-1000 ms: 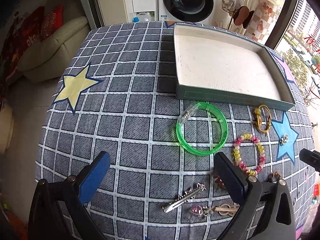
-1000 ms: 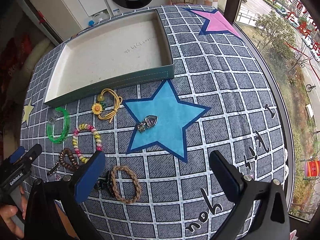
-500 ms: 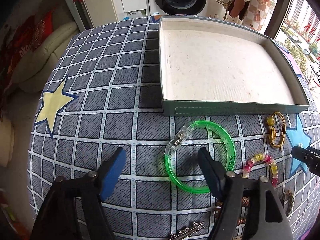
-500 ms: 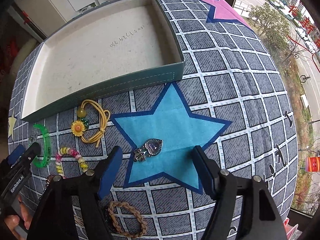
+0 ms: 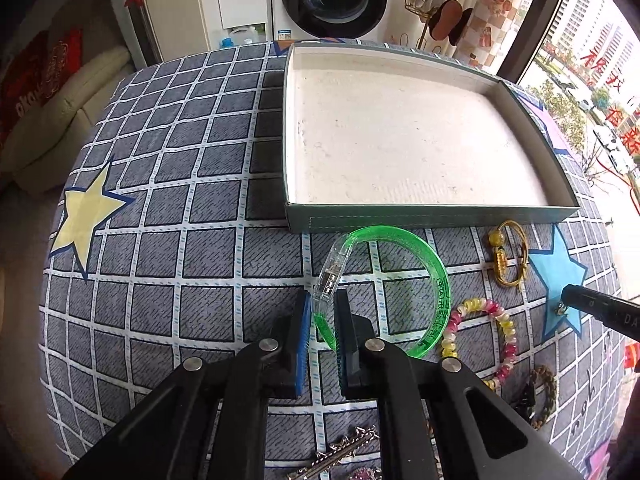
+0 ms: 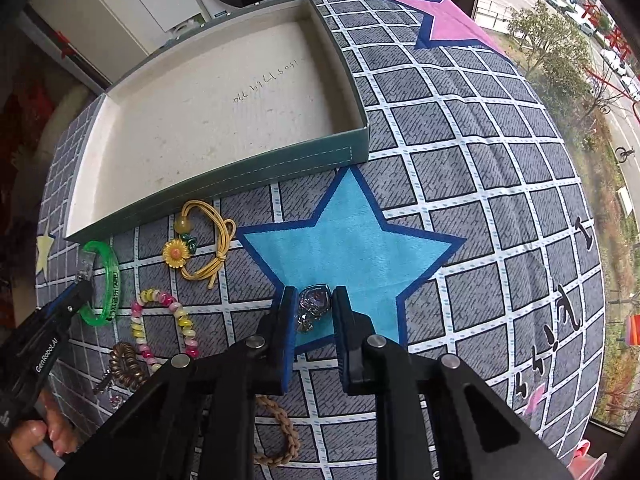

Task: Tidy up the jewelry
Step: 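Carry both items into the white tray and open both tools to release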

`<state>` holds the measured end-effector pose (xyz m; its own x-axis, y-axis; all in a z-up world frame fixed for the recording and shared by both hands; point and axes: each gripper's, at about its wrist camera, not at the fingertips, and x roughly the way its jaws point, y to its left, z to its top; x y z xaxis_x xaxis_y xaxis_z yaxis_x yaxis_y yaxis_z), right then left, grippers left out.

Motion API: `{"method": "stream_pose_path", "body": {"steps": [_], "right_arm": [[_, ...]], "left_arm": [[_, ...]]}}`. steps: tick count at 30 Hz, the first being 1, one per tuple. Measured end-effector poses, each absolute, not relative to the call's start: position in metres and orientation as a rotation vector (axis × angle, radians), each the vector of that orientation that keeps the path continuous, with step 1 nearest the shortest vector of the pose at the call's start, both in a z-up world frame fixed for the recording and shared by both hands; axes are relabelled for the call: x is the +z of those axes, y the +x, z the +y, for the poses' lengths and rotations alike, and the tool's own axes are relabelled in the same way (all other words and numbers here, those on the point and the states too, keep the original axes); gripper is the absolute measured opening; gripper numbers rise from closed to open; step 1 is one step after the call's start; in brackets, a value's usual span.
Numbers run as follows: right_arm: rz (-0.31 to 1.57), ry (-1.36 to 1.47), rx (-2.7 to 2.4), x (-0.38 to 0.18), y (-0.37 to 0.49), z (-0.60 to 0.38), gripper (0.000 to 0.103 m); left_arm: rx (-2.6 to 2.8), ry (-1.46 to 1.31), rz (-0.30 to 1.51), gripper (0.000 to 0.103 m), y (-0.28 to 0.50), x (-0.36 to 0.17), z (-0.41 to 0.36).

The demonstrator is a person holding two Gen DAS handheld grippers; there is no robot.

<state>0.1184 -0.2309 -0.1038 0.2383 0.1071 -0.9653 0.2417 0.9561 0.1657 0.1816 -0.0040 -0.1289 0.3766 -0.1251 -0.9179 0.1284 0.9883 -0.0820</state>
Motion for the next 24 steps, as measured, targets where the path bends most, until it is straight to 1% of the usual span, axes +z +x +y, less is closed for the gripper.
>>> {"method": "stream_pose_path", "body": {"steps": [10,18,24], "right_arm": [[1.268,0.377,-0.006,-0.065,0.115,-0.244,0.019],[1.186,0.399,0.055,-0.045,0.178,-0.29,0.019],[1.174,0.397,0.082,-0.049,0.225,-0.297,0.019]], "left_arm": [[-0.205,-0.018,1.111,0.024,0.181,-0.083,-0.006],[-0.215,-0.046,1.048,0.024,0.222,-0.059,-0.024],[-0.206,-0.028,1.035,0.024,0.257,-0.062,-0.047]]}}
